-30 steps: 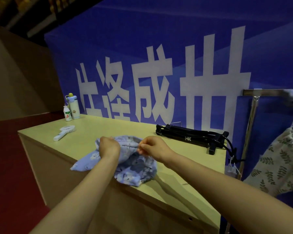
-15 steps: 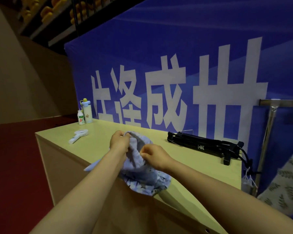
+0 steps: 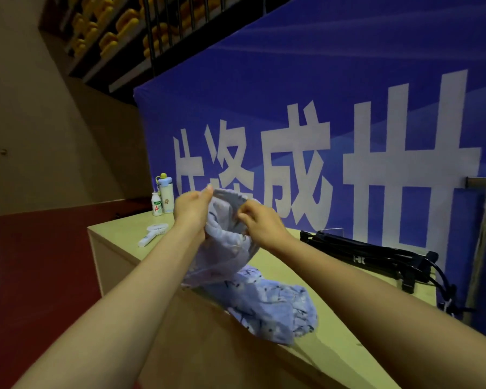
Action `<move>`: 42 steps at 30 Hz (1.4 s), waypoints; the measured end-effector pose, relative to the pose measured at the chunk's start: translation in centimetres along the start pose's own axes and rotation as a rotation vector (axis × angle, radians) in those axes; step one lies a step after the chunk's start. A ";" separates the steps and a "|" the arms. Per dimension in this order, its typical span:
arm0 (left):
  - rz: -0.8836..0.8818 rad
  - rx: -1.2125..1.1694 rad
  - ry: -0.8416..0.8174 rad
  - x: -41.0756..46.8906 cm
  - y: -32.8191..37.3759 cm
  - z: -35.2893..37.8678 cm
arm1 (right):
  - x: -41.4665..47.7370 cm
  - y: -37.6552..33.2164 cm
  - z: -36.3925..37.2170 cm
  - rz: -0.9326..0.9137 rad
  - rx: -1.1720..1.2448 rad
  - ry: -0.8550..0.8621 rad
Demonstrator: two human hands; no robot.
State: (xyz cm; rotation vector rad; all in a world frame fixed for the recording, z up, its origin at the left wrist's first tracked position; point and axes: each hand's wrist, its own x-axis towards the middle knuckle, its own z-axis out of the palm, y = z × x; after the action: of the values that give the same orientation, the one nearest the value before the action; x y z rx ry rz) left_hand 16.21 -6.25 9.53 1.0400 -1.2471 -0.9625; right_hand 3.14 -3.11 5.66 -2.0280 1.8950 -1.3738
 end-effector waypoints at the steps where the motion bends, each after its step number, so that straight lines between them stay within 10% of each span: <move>1: 0.043 0.000 0.055 0.0 0.3 -0.7 | 0.0 -1.1 0.4 0.007 0.113 -0.013; 14: 0.252 0.513 -0.008 -3.3 -3.6 -9.0 | -5.8 -6.0 4.7 0.236 0.707 -0.323; 23: 0.208 0.480 -0.108 -4.0 -5.1 -7.0 | -6.9 -3.6 6.5 0.021 0.133 -0.410; 34: 0.167 0.288 -0.117 -2.4 -7.7 5.1 | -4.7 9.5 -2.0 0.323 0.118 0.190; 42: 0.102 0.249 -0.173 -0.9 -11.0 13.1 | -3.8 20.4 -5.8 0.491 -0.533 0.037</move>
State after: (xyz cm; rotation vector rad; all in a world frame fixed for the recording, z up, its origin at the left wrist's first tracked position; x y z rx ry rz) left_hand 3.04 -9.35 -0.98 1.0901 -1.5792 -0.8467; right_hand -15.79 -2.14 -4.67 -1.5075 2.7509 -0.8514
